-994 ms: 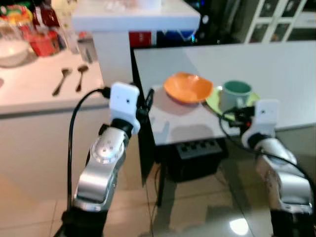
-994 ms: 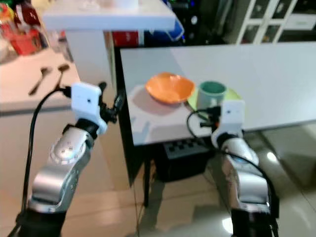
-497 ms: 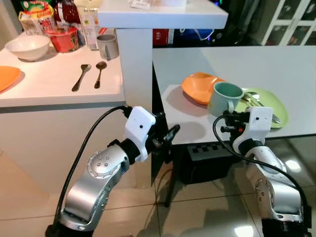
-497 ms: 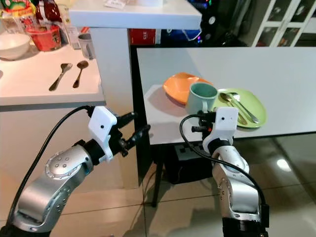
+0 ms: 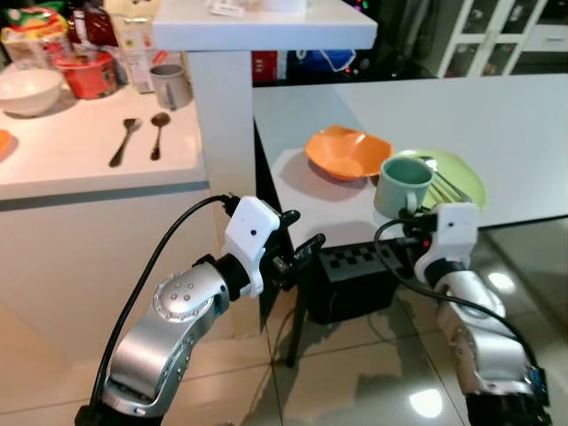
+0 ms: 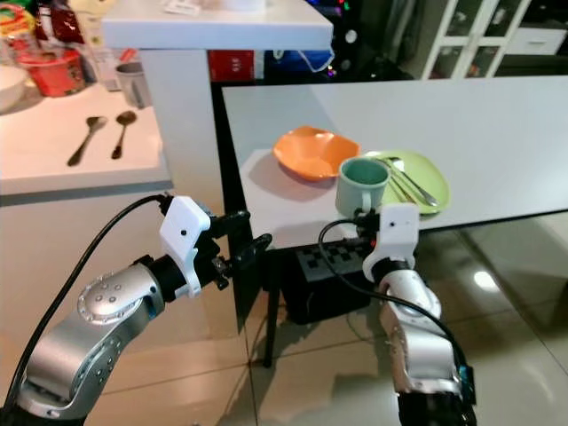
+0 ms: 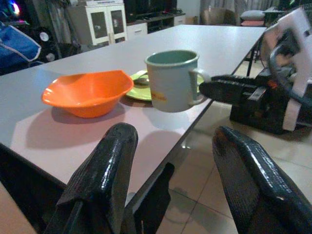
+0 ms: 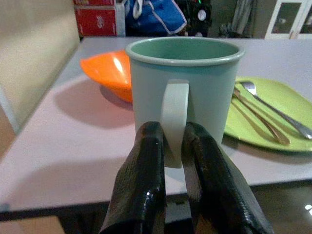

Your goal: Setting the table

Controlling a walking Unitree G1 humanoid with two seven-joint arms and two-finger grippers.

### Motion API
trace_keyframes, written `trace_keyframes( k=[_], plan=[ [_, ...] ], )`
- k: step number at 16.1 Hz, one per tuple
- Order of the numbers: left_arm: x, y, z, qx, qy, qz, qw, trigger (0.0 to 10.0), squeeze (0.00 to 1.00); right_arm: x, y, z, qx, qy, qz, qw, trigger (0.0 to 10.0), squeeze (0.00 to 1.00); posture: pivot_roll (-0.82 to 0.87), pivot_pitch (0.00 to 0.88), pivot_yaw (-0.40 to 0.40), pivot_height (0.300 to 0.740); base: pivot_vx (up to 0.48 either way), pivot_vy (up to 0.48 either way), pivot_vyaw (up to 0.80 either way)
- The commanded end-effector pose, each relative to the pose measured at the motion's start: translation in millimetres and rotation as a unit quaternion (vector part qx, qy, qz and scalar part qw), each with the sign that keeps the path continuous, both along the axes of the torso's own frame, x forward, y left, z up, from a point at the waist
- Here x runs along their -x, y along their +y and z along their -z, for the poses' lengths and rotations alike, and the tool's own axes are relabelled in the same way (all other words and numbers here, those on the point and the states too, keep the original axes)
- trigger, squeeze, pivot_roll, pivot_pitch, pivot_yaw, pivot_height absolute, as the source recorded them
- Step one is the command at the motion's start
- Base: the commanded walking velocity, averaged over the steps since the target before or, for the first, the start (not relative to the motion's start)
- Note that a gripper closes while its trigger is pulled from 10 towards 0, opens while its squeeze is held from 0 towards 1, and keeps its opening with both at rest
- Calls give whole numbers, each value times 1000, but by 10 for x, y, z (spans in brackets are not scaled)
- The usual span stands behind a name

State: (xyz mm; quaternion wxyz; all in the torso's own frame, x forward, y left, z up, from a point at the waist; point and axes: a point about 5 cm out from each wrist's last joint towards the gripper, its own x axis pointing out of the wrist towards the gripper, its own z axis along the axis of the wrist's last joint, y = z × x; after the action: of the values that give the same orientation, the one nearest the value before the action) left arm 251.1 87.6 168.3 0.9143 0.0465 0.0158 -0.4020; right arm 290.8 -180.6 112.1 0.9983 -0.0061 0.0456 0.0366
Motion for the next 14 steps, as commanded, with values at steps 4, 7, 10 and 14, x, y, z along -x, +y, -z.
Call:
trace_keyframes(
  k=[4, 7, 10, 14],
  plan=[
    [-10, 11, -44, -6, -4, 0, 1000, 10000, 0, -216, 45, 14, 2, -33, -36, 999, 10000, 0, 9, 29, -12, 740, 0, 0, 0],
    [-13, 27, -55, -8, -6, -3, 1000, 10000, 0, -344, 44, 76, 4, -28, -40, 999, 10000, 0, 16, 38, -14, 740, 0, 0, 0],
    [-5, 33, -63, -10, -6, -6, 1000, 10000, 0, -382, 88, 162, -7, -18, -49, 999, 10000, 0, 24, 49, -17, 740, 0, 0, 0],
    [-6, 19, -65, -11, -6, -6, 1000, 10000, 0, -370, 121, 275, -8, -7, -53, 999, 10000, 0, 23, 52, -12, 740, 0, 0, 0]
  ],
)
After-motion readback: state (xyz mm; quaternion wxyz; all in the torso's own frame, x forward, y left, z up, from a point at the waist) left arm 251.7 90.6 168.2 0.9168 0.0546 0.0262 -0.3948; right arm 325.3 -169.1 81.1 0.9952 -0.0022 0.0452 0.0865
